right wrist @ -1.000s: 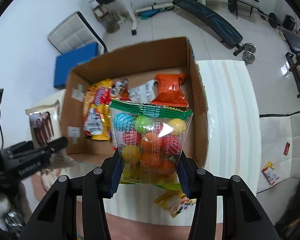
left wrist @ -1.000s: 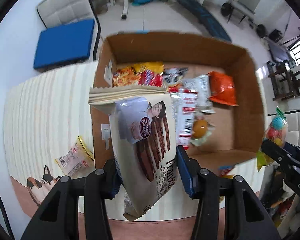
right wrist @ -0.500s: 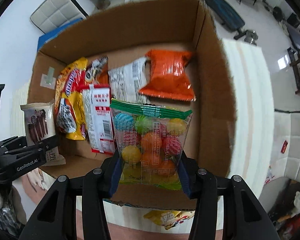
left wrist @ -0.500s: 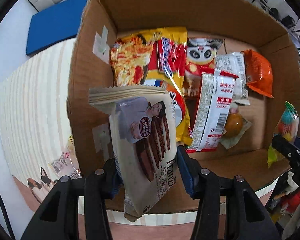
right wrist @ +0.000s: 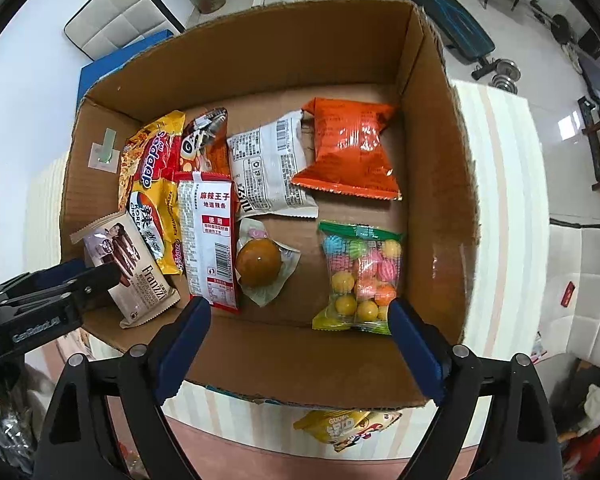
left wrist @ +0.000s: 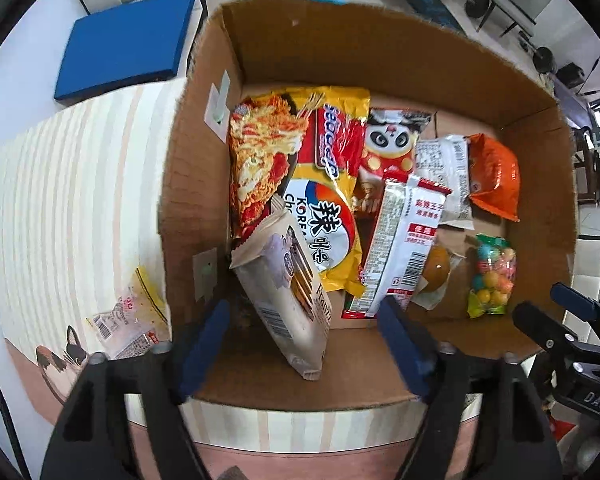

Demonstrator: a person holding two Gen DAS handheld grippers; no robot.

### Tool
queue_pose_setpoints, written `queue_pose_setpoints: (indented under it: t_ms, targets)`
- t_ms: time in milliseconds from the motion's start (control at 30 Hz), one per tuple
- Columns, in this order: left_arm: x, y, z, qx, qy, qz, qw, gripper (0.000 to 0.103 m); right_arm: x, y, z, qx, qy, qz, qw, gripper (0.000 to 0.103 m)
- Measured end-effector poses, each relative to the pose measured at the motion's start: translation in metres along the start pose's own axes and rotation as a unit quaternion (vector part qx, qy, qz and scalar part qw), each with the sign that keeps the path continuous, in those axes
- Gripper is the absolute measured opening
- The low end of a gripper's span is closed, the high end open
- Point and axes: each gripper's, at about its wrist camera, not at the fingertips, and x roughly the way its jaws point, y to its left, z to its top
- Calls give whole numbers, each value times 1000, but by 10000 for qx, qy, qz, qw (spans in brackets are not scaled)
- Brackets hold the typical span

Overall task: Organize snacks
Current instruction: 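Move both tools back over the snacks left on the table, then grasp the white-yellow bread bag with left tool while right tool grasps yellow panda bag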

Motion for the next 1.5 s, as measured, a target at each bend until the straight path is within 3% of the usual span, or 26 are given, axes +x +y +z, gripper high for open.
queue_pose_setpoints:
  t_ms: [400, 567, 833, 1067, 1267, 1500]
  targets:
    - [-59, -16, -47, -71, -1232, -75, 9923, 85, -47, 21, -47, -323, -740, -317, 9962, 96]
    - [-72, -25, -71, 48, -1488, 50, 9888, 95, -69, 25, -69, -313, -1033, -306, 9937, 97]
    - [-104, -33, -108, 132, -2007, 112, 9795, 96, -102, 21, -105, -117, -1498, -243, 9883, 97]
    - [-123, -36, -129, 141, -2269, 137, 9737, 96, -116, 22, -126, -111, -1637, -153, 9863, 97]
    - [-110, -35, -136, 151, -2122, 139, 9770, 98, -105, 7, -137, 232, -1451, 179, 9890, 97]
    - [-49, -17, -143, -171, -1411, 109, 9898, 98, -36, -44, -152, 1199, -616, 454, 9898, 97]
